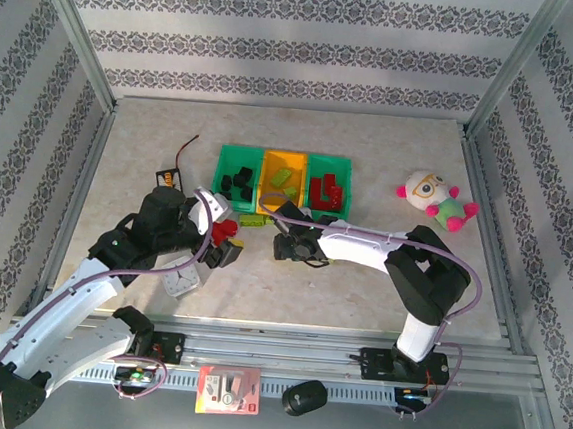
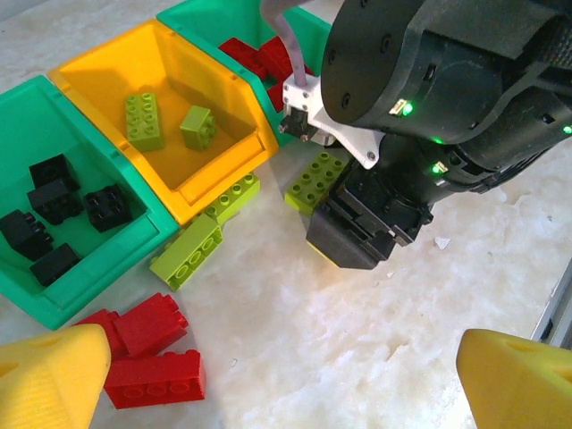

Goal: Sort the legos into containers by color
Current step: Pick up the lego from the center of the table, then place the lego in the container.

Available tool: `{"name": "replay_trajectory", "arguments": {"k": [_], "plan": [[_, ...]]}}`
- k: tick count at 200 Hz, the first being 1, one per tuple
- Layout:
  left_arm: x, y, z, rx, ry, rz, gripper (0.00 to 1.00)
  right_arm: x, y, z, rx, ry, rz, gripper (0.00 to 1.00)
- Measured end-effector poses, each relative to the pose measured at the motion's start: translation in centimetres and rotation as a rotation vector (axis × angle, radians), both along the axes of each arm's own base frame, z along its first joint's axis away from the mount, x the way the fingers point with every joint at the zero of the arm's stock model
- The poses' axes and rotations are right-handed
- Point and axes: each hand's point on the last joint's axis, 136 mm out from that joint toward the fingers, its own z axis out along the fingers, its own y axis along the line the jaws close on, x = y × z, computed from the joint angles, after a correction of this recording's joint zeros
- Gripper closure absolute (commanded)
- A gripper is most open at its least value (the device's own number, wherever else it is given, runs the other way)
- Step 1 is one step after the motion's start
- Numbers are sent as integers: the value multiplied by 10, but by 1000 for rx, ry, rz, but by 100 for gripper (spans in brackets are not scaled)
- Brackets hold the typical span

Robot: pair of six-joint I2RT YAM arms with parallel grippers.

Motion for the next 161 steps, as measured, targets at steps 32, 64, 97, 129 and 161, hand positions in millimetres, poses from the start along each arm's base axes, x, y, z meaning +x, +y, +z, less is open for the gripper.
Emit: {"name": "replay_trajectory", "arguments": {"k": [32,64,97,129,161], "plan": [[-4,-4,-4,4,9,-19,1,-3,-4,5,-7,6,2,40],[-6,-17,-2,-32,-3,-48,1,3,3,38,41,-48,13,40],[-7,-36,-9,-64,0,-79,1,35,23,85,102,-166,32,39],[-5,-45,-16,-81,-5,-74,1,90,31,120,130,-279,11,39],[0,-44,-16,-93,-20,-51,1,144,33,120,107,-327,-10,38]]}}
